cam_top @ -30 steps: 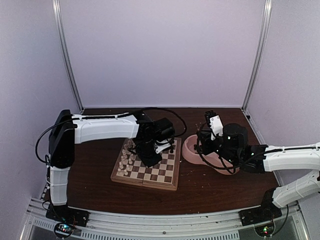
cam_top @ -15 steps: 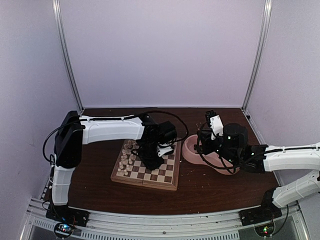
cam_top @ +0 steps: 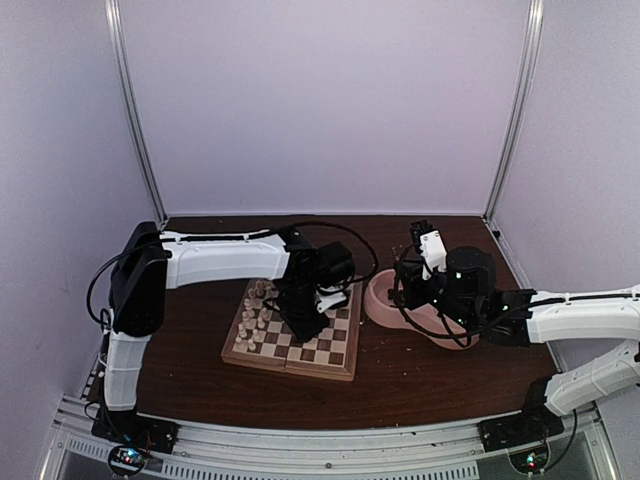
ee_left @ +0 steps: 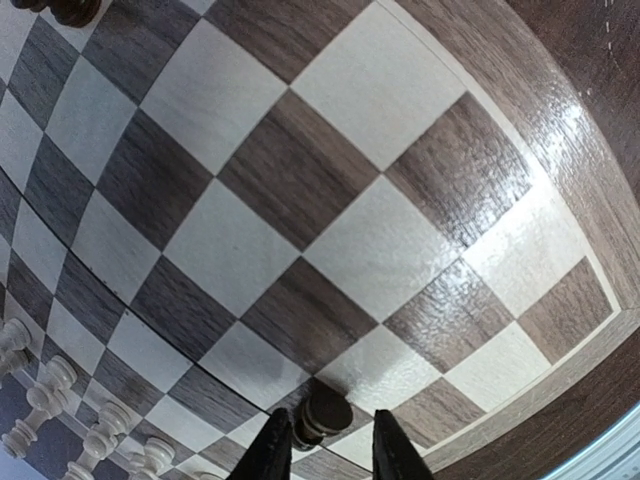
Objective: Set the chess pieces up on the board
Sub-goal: Place the chess pile on the chessboard, then place the chess pile in the storage box.
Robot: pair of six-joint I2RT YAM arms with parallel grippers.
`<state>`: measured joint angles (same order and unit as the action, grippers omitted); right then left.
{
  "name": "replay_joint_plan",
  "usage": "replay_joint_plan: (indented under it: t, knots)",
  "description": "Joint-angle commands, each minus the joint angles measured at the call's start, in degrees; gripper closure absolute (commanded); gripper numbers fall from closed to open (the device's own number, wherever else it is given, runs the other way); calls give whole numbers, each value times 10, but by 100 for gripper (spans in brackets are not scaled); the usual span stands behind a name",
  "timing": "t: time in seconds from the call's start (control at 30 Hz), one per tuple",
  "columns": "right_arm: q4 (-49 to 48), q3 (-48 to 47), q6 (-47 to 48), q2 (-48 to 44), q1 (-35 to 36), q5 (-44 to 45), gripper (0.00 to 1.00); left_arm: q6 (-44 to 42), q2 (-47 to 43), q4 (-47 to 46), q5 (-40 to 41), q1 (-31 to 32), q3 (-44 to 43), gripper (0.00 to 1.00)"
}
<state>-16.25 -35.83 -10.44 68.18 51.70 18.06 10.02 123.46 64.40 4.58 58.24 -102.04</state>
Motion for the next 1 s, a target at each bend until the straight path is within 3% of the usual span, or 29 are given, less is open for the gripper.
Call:
replay_joint_plan:
  t: [0.0, 0.27, 0.5, 0.97]
  knots:
    - [-9, -1, 2, 2, -3, 1, 94, 5, -19, -23, -5, 2, 3, 70]
    - [-6, 0, 1, -1, -3, -1, 94, 7, -38, -22, 16, 3, 19, 69]
    - [-5, -2, 1, 3, -3, -6, 94, 0, -32, -23, 47, 2, 27, 62]
    - [28, -19, -29, 30, -23, 7, 94, -10, -6, -22, 29, 2, 18, 68]
